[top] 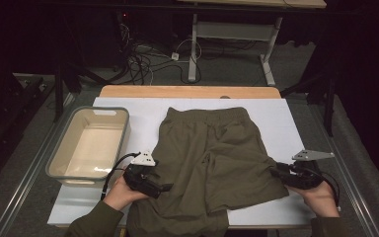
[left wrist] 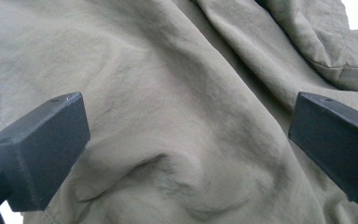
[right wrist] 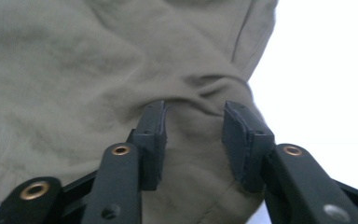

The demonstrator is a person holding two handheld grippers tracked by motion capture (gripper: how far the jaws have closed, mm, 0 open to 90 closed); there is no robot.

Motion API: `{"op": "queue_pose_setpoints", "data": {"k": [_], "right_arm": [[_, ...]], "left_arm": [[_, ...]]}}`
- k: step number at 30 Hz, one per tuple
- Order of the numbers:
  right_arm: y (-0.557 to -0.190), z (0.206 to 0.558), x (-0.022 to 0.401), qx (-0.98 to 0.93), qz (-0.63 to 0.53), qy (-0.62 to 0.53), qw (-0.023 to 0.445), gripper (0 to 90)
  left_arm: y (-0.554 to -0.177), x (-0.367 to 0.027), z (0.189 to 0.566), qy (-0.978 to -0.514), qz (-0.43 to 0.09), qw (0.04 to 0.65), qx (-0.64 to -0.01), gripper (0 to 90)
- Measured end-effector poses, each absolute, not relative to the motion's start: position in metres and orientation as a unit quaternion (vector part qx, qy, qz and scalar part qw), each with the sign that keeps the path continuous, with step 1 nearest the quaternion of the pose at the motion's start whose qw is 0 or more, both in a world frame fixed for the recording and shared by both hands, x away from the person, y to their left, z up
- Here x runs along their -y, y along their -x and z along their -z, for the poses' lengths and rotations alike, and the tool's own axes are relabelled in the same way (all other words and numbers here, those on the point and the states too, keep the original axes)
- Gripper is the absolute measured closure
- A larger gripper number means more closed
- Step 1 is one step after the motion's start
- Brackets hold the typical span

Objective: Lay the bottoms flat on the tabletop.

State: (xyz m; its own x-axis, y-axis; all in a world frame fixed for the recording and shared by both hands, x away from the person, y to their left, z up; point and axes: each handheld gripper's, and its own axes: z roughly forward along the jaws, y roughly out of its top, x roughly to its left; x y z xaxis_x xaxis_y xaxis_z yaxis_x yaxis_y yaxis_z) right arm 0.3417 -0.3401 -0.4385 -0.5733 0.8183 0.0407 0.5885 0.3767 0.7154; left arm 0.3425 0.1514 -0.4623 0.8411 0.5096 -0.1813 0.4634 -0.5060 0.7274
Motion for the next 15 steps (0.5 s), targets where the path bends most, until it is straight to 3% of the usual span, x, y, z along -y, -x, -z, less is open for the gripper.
{"op": "queue_pose_setpoints", "data": {"k": [4, 8, 9, 13, 15], "right_arm": [[-0.340, 0.432, 0.351, -0.800, -0.356, -0.449, 0.178, 53.7], [-0.342, 0.437, 0.361, -0.799, -0.344, -0.466, 0.165, 48.8], [-0.343, 0.440, 0.362, -0.800, -0.341, -0.468, 0.158, 50.5], [-0.345, 0.447, 0.360, -0.810, -0.339, -0.456, 0.142, 76.6], [-0.346, 0.446, 0.357, -0.810, -0.345, -0.453, 0.144, 82.7]], "left_arm": [[-0.342, -0.151, 0.462, -0.868, -0.028, 0.410, -0.280, 0.0], [-0.342, -0.151, 0.462, -0.867, -0.028, 0.410, -0.280, 0.0], [-0.342, -0.151, 0.462, -0.868, -0.028, 0.410, -0.280, 0.0], [-0.342, -0.151, 0.462, -0.868, -0.027, 0.410, -0.280, 0.0], [-0.342, -0.151, 0.463, -0.867, -0.027, 0.410, -0.280, 0.0]]}}
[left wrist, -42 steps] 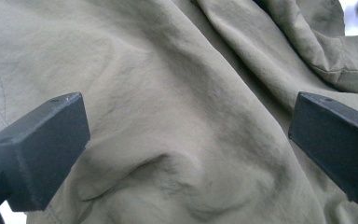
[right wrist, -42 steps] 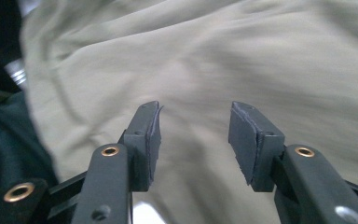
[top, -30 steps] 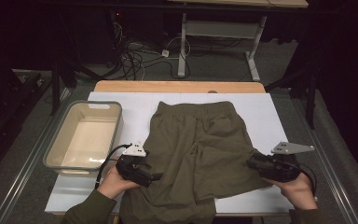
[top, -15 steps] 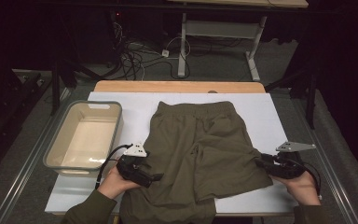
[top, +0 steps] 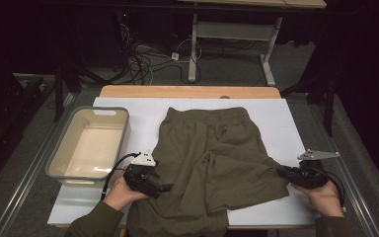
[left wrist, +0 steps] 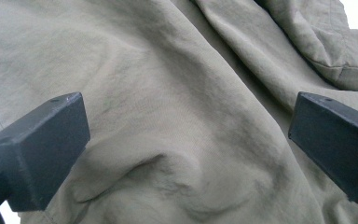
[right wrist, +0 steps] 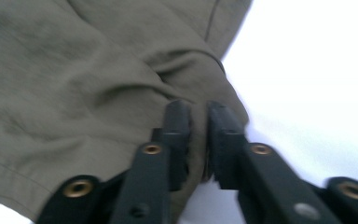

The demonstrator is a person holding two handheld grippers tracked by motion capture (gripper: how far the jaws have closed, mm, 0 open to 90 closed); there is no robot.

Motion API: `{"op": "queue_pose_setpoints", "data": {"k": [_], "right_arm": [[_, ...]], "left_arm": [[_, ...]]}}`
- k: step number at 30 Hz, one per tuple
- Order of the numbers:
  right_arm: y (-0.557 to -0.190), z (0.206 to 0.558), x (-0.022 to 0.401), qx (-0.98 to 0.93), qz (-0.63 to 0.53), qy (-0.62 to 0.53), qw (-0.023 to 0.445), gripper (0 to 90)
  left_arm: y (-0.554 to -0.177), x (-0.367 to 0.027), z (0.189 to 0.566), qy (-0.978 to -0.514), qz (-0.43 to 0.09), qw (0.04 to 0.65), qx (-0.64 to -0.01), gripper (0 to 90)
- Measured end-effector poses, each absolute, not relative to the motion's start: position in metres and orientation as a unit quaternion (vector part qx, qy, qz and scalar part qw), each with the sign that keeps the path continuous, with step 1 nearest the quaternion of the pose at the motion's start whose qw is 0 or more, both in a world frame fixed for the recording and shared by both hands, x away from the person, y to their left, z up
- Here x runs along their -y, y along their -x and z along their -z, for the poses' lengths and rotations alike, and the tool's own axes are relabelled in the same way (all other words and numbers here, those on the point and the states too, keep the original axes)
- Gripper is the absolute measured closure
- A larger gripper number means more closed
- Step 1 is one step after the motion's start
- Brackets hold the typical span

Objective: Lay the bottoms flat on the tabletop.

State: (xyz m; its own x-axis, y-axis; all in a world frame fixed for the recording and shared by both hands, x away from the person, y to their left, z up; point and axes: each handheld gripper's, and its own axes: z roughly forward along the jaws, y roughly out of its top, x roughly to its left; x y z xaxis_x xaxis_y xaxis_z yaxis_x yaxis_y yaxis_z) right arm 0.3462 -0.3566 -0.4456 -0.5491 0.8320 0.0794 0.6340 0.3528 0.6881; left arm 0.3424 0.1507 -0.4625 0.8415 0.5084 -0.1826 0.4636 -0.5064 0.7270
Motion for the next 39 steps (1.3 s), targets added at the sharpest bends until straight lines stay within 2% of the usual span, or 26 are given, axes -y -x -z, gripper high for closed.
{"op": "queue_pose_setpoints", "data": {"k": [8, 13, 14, 17, 19, 25, 29, 32, 39], "right_arm": [[-0.372, 0.440, 0.349, -0.794, -0.360, -0.453, 0.184, 86.8], [-0.384, 0.458, 0.344, -0.807, -0.329, -0.458, 0.174, 85.3], [-0.384, 0.459, 0.344, -0.808, -0.324, -0.461, 0.174, 81.6], [-0.380, 0.454, 0.346, -0.801, -0.336, -0.462, 0.178, 60.9], [-0.377, 0.446, 0.348, -0.797, -0.353, -0.459, 0.169, 55.1], [-0.362, 0.422, 0.338, -0.799, -0.383, -0.427, 0.178, 48.6], [-0.354, 0.419, 0.323, -0.818, -0.391, -0.397, 0.147, 46.3], [-0.346, 0.422, 0.310, -0.837, -0.383, -0.368, 0.129, 46.2], [-0.326, 0.439, 0.288, -0.878, -0.354, -0.309, 0.092, 64.8]], "left_arm": [[-0.343, -0.149, 0.463, -0.869, -0.026, 0.408, -0.279, 0.0], [-0.343, -0.149, 0.464, -0.869, -0.026, 0.407, -0.279, 0.0], [-0.343, -0.149, 0.464, -0.870, -0.025, 0.407, -0.279, 0.0], [-0.342, -0.148, 0.464, -0.870, -0.025, 0.406, -0.278, 0.0], [-0.342, -0.148, 0.464, -0.870, -0.025, 0.407, -0.278, 0.0], [-0.343, -0.149, 0.464, -0.870, -0.024, 0.406, -0.278, 0.0], [-0.342, -0.148, 0.464, -0.871, -0.023, 0.405, -0.277, 0.0], [-0.342, -0.148, 0.464, -0.871, -0.023, 0.405, -0.276, 0.0], [-0.342, -0.148, 0.464, -0.872, -0.023, 0.405, -0.275, 0.0]]}}
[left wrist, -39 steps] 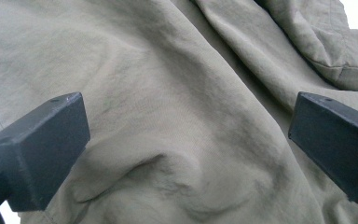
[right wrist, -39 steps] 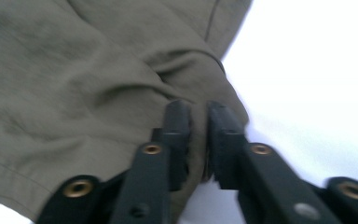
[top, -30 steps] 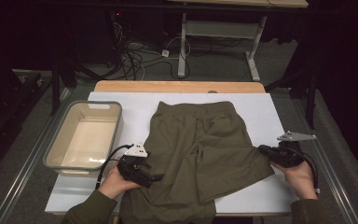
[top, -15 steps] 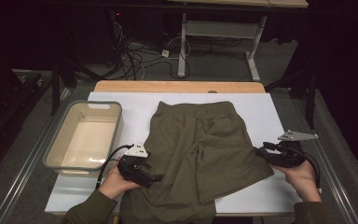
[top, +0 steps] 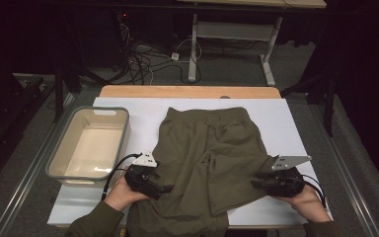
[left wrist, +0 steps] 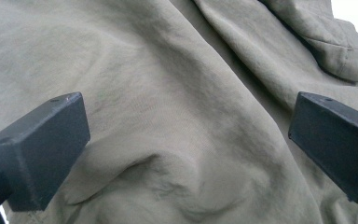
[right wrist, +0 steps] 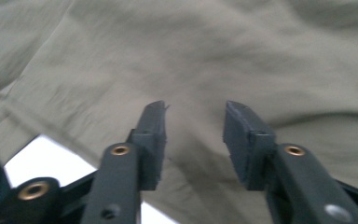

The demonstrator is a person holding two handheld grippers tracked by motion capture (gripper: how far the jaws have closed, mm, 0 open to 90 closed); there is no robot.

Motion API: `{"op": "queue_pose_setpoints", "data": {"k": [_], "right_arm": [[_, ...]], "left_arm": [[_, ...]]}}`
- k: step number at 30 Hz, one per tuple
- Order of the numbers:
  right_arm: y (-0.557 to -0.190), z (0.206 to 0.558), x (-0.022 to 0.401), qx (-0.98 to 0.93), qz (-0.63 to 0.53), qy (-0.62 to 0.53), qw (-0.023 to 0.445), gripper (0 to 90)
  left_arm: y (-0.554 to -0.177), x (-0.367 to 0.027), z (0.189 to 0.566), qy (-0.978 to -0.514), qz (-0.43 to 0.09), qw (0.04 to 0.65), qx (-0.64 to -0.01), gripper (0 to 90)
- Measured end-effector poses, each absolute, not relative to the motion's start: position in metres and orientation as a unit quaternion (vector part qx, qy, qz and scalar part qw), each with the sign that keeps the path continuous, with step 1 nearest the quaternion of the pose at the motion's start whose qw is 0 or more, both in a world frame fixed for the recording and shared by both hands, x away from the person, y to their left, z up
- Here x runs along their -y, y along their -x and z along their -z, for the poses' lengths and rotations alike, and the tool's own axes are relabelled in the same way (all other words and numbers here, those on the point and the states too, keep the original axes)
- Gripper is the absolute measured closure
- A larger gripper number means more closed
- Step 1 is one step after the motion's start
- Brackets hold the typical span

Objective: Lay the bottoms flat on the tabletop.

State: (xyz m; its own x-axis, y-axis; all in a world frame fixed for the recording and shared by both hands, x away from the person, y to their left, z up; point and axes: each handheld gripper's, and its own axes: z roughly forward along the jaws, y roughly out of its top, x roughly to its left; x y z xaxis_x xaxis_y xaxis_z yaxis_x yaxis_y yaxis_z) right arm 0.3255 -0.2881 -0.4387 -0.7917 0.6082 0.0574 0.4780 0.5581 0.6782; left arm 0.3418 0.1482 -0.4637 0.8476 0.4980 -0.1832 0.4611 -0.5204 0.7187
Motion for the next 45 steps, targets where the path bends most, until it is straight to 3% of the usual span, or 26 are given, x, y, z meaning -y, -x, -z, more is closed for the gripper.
{"op": "queue_pose_setpoints", "data": {"k": [7, 16, 18, 21, 28, 34, 36, 41, 44, 45], "right_arm": [[-0.315, 0.451, 0.282, -0.893, -0.340, -0.288, 0.068, 68.0], [-0.310, 0.462, 0.280, -0.910, -0.322, -0.254, 0.061, 52.8], [-0.307, 0.463, 0.278, -0.915, -0.317, -0.240, 0.071, 53.1], [-0.304, 0.463, 0.276, -0.920, -0.307, -0.221, 0.097, 60.4], [-0.307, 0.463, 0.273, -0.920, -0.306, -0.220, 0.105, 87.4], [-0.308, 0.462, 0.274, -0.917, -0.310, -0.232, 0.093, 88.8], [-0.308, 0.461, 0.275, -0.916, -0.315, -0.231, 0.086, 85.2], [-0.305, 0.463, 0.273, -0.918, -0.328, -0.214, 0.055, 60.1], [-0.301, 0.463, 0.270, -0.925, -0.323, -0.193, 0.056, 52.4], [-0.300, 0.464, 0.269, -0.926, -0.321, -0.187, 0.062, 53.6]], "left_arm": [[-0.341, -0.148, 0.464, -0.872, -0.022, 0.405, -0.275, 0.0], [-0.341, -0.147, 0.464, -0.874, -0.019, 0.403, -0.272, 0.0], [-0.342, -0.147, 0.464, -0.874, -0.019, 0.402, -0.272, 0.0], [-0.342, -0.146, 0.465, -0.875, -0.018, 0.400, -0.272, 0.0], [-0.342, -0.146, 0.465, -0.876, -0.018, 0.399, -0.272, 0.0], [-0.342, -0.147, 0.465, -0.876, -0.018, 0.399, -0.271, 0.0], [-0.342, -0.147, 0.465, -0.876, -0.018, 0.399, -0.271, 0.0], [-0.342, -0.147, 0.465, -0.876, -0.018, 0.398, -0.271, 0.0], [-0.342, -0.147, 0.465, -0.876, -0.018, 0.398, -0.271, 0.0], [-0.342, -0.147, 0.465, -0.877, -0.019, 0.397, -0.271, 0.0]]}}
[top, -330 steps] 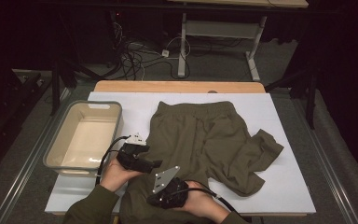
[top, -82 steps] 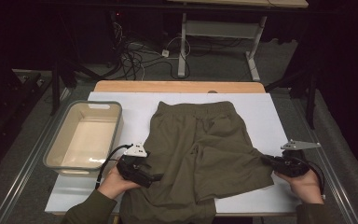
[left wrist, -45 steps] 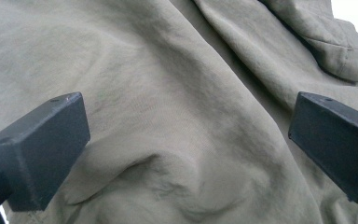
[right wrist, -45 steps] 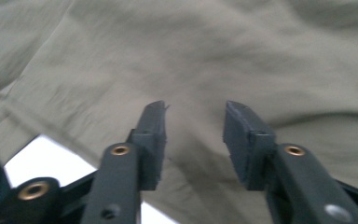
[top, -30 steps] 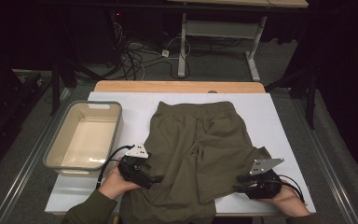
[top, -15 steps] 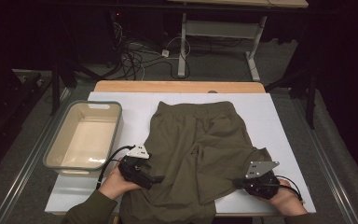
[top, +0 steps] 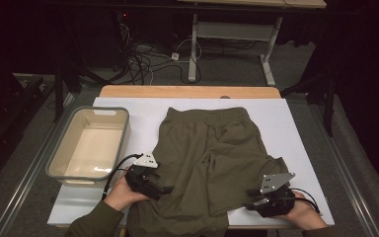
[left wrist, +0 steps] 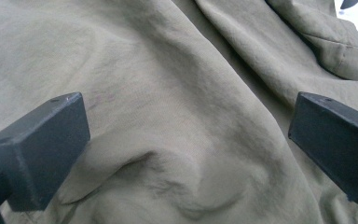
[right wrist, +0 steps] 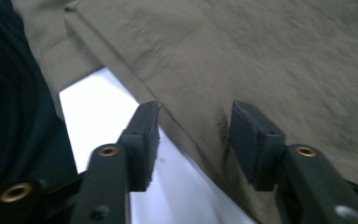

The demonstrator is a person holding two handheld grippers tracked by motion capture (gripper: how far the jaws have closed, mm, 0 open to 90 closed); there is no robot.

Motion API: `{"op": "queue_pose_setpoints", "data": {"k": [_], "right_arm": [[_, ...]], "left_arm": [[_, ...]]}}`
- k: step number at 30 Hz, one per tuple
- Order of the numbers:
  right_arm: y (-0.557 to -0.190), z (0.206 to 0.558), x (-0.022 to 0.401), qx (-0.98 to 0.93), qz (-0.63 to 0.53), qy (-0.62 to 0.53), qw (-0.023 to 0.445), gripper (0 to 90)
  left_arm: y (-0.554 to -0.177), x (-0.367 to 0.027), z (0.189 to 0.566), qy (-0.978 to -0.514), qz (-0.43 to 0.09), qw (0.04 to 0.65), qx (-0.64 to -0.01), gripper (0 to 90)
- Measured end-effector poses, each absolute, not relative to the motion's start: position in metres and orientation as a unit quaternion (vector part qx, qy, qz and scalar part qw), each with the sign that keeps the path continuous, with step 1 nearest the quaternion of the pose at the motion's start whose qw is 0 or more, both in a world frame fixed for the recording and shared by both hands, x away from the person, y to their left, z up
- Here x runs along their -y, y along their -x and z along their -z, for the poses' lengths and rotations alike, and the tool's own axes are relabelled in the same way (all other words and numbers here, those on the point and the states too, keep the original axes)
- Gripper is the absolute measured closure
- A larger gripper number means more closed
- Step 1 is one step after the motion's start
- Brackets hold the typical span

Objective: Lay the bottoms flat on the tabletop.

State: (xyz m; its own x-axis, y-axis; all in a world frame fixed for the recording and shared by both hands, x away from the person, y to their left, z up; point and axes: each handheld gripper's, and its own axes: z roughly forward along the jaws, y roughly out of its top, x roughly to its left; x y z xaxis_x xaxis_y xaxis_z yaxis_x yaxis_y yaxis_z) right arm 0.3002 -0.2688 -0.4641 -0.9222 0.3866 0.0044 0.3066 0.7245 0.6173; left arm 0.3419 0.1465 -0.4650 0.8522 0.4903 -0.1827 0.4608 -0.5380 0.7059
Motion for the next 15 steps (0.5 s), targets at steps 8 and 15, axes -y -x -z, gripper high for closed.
{"op": "queue_pose_setpoints", "data": {"k": [8, 15], "right_arm": [[-0.3023, 0.4637, 0.2670, -0.927, -0.310, -0.187, 0.099, 86.5], [-0.2998, 0.4619, 0.2655, -0.927, -0.314, -0.190, 0.078, 89.2]], "left_arm": [[-0.3417, -0.1461, 0.4652, -0.877, -0.018, 0.396, -0.271, 0.0], [-0.3415, -0.1464, 0.4647, -0.877, -0.018, 0.398, -0.270, 0.0]]}}
